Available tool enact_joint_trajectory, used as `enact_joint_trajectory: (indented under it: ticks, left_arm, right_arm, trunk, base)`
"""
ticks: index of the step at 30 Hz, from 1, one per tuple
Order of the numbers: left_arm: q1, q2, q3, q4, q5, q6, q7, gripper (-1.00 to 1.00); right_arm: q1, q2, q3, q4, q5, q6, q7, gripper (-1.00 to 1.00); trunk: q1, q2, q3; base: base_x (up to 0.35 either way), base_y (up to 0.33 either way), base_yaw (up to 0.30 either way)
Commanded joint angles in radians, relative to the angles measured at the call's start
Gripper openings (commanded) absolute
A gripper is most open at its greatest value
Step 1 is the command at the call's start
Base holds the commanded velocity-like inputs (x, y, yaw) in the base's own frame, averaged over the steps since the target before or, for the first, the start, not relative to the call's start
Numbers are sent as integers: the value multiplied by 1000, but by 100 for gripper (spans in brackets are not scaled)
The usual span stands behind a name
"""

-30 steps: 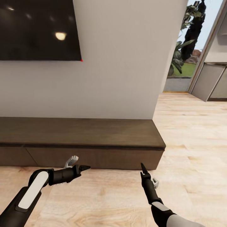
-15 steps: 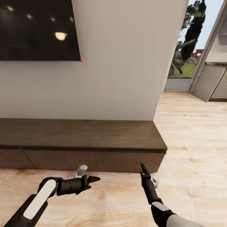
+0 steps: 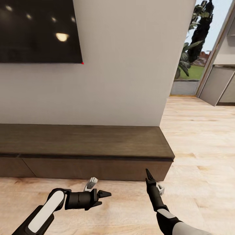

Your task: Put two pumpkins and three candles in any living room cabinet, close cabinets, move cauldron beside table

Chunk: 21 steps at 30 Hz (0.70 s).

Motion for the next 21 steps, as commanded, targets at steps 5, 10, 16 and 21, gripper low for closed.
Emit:
enact_joint_trajectory:
  ticks: [5, 10, 16, 21]
  left_arm:
    - [-1, 2, -1, 0, 2, 1, -1, 100]
    - [-1, 2, 0, 0, 4, 1, -1, 100]
    - [-1, 2, 4, 0, 5, 1, -1, 100]
    - [-1, 2, 4, 0, 15, 1, -2, 100]
  right_arm:
    - [-1, 0, 8, 1, -4, -11, 0, 100]
    - [-1, 0, 8, 3, -6, -13, -36, 100]
    - [-1, 0, 8, 3, -6, -13, -46, 100]
    - [-1, 0, 8, 3, -6, -13, -46, 100]
  trunk:
    - [0, 0, -1]
    - [0, 0, -1]
    - [0, 0, -1]
    - [15, -28, -13]
  base:
    - [172, 0, 0]
    - [24, 0, 0]
    - [2, 0, 0]
    - [0, 0, 0]
